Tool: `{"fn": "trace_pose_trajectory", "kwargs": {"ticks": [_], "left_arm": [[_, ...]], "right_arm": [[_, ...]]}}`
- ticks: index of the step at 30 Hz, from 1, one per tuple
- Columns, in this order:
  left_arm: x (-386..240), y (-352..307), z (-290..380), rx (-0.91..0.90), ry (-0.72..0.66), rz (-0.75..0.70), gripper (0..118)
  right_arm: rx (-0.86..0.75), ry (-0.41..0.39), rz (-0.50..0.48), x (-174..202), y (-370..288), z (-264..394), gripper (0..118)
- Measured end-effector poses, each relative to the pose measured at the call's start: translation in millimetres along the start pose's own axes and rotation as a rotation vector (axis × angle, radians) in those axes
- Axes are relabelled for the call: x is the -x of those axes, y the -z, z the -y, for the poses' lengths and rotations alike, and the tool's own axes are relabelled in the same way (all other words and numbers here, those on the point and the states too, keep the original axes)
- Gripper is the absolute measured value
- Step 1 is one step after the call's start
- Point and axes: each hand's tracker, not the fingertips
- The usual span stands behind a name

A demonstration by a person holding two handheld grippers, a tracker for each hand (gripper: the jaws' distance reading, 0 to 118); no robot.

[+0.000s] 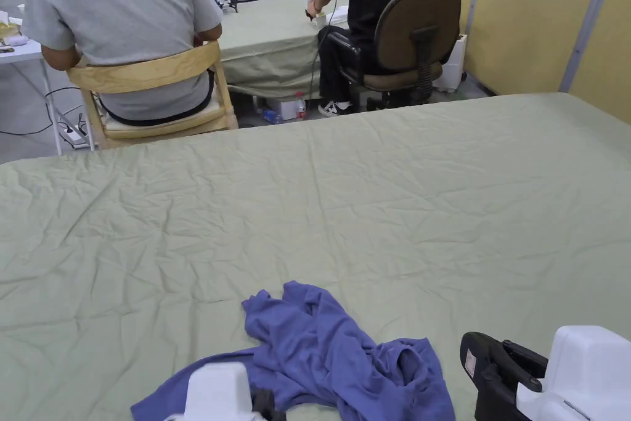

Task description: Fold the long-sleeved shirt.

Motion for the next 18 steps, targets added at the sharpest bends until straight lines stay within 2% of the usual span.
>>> {"fn": "trace_pose_trajectory", "kwargs": {"ticks": [2, 4, 5, 6, 8, 11, 13, 15, 16, 18], "left_arm": [[-37, 53, 48, 0.076, -0.024, 0.093, 2], [-43, 41, 99, 0.118, -0.083, 0.093, 2], [-47, 43, 108, 0.086, -0.101, 0.096, 9], [-48, 44, 109, 0.061, -0.104, 0.1, 40], [-35, 23, 125, 0.02, -0.113, 0.096, 114], [-18, -10, 208, 0.004, -0.152, 0.098, 115], [6, -80, 302, 0.095, -0.194, 0.044, 114], [39, -134, 354, 0.15, -0.186, -0.008, 107], [50, -142, 380, 0.157, -0.189, -0.016, 103], [61, -110, 401, 0.178, -0.144, 0.035, 100]], "right_arm": [[0.019, -0.001, -0.005, 2, 8, 4, 3], [0.039, -0.006, -0.01, 3, 15, 6, 3], [0.048, -0.008, -0.011, 4, 19, 7, 3], [0.054, -0.011, -0.011, 4, 22, 7, 3], [0.061, -0.014, -0.007, 4, 29, 5, 3], [0.076, -0.01, -0.002, -2, 39, 5, 3], [0.092, -0.012, 0.012, -7, 47, 6, 3], [0.112, -0.011, 0.033, -13, 57, 7, 3], [0.121, -0.008, 0.044, -16, 62, 7, 3], [0.14, -0.001, 0.06, -26, 71, 11, 3]]}}
